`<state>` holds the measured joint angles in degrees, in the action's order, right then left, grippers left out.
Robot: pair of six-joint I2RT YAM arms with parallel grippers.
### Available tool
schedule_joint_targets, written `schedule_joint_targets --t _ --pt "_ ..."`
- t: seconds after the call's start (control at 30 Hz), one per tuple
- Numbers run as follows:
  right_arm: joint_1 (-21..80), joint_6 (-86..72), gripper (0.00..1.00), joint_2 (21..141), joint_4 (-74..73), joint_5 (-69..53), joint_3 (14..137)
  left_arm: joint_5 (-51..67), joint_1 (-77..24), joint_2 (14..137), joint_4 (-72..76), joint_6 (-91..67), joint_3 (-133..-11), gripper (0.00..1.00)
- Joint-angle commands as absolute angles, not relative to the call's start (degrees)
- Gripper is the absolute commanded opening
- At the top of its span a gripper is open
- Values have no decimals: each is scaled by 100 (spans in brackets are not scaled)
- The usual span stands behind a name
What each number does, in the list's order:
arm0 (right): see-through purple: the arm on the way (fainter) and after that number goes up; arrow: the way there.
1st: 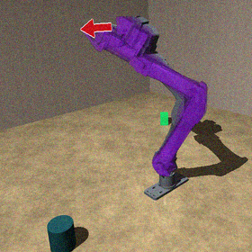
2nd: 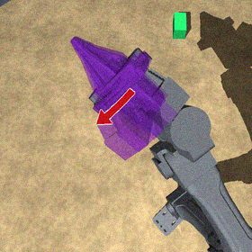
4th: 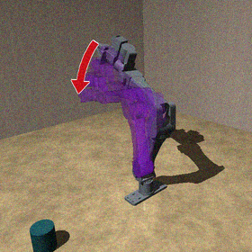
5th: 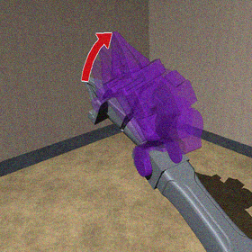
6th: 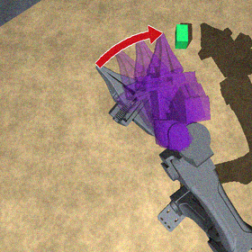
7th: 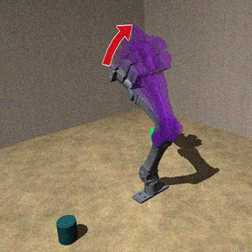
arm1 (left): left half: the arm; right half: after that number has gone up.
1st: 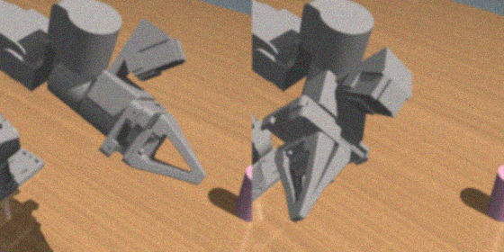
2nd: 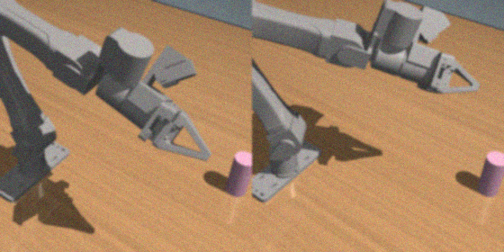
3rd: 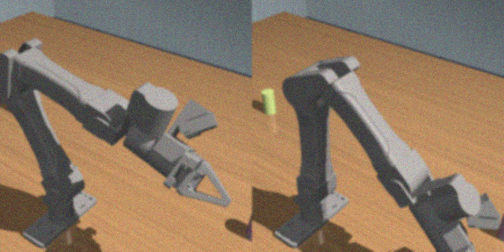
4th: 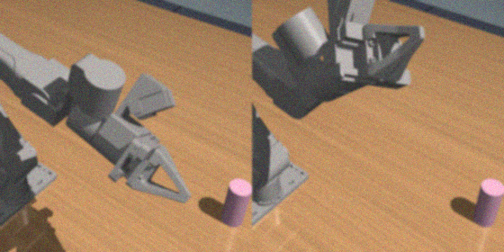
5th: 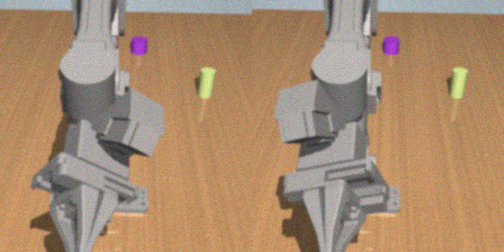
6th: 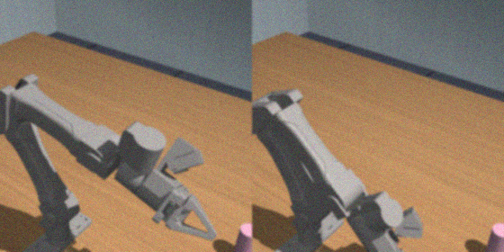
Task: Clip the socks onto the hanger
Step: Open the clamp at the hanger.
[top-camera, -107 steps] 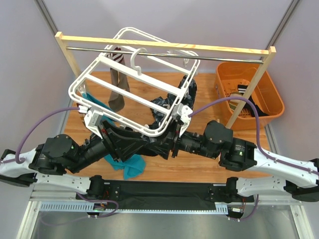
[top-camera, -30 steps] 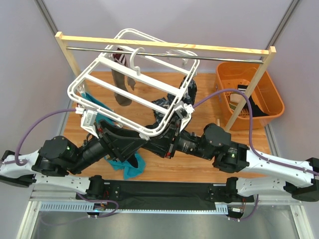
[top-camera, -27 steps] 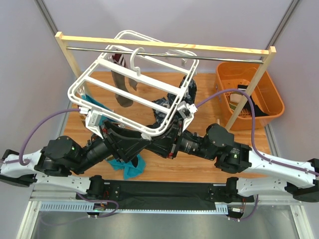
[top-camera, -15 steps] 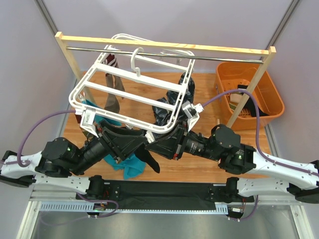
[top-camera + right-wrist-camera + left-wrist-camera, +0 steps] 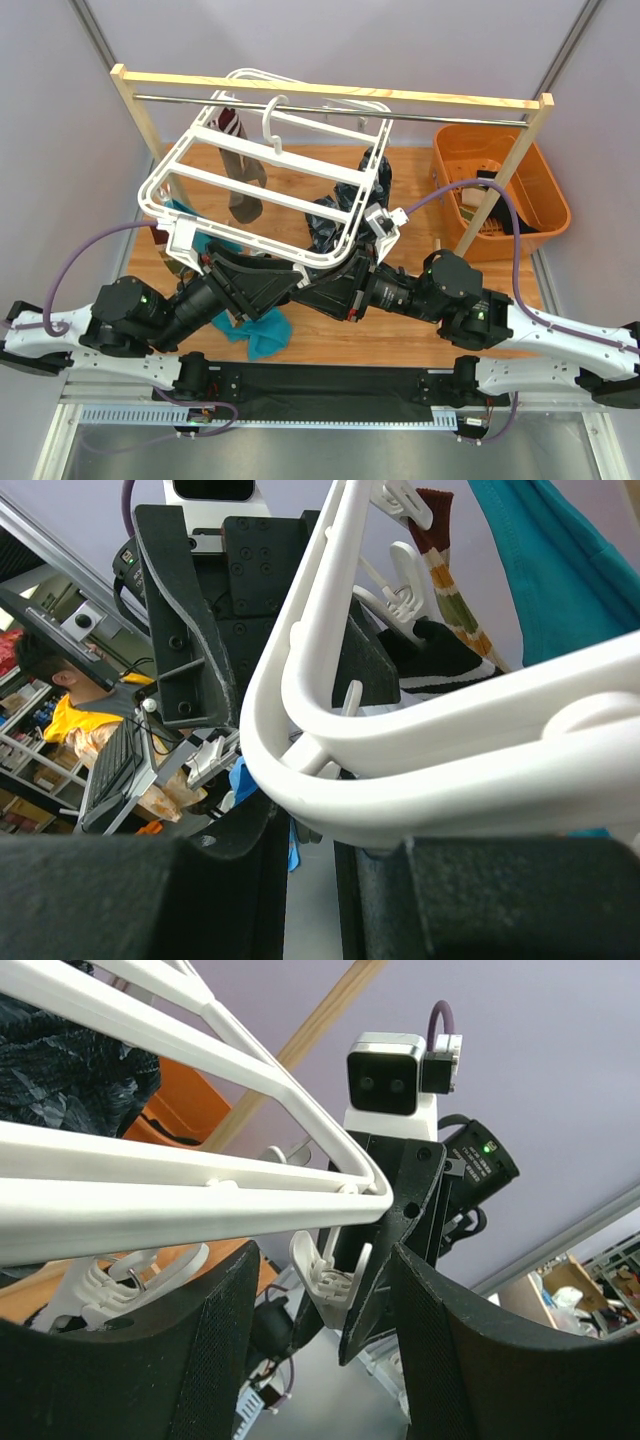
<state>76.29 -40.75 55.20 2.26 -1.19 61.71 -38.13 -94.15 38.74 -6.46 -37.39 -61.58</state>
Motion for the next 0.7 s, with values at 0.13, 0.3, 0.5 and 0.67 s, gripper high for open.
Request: schedule_joint_targets --t 0.13,0.3,0.5,0.67 --pt "7638 -4166 0 5528 510 -264 6170 -3718 -9431 4069 -334 -3832 -6275 60" --pt "7629 -4157 0 5555 545 -272 6161 -3674 -9439 4087 -325 -3876 -6284 55" --pt "7620 -4157 0 5555 519 -281 6170 -3665 -9439 3999 -299 -3876 -6240 45" --pt "7620 -4157 0 5572 510 -308 6170 -3630 -9431 4078 -237 -3815 -6293 38"
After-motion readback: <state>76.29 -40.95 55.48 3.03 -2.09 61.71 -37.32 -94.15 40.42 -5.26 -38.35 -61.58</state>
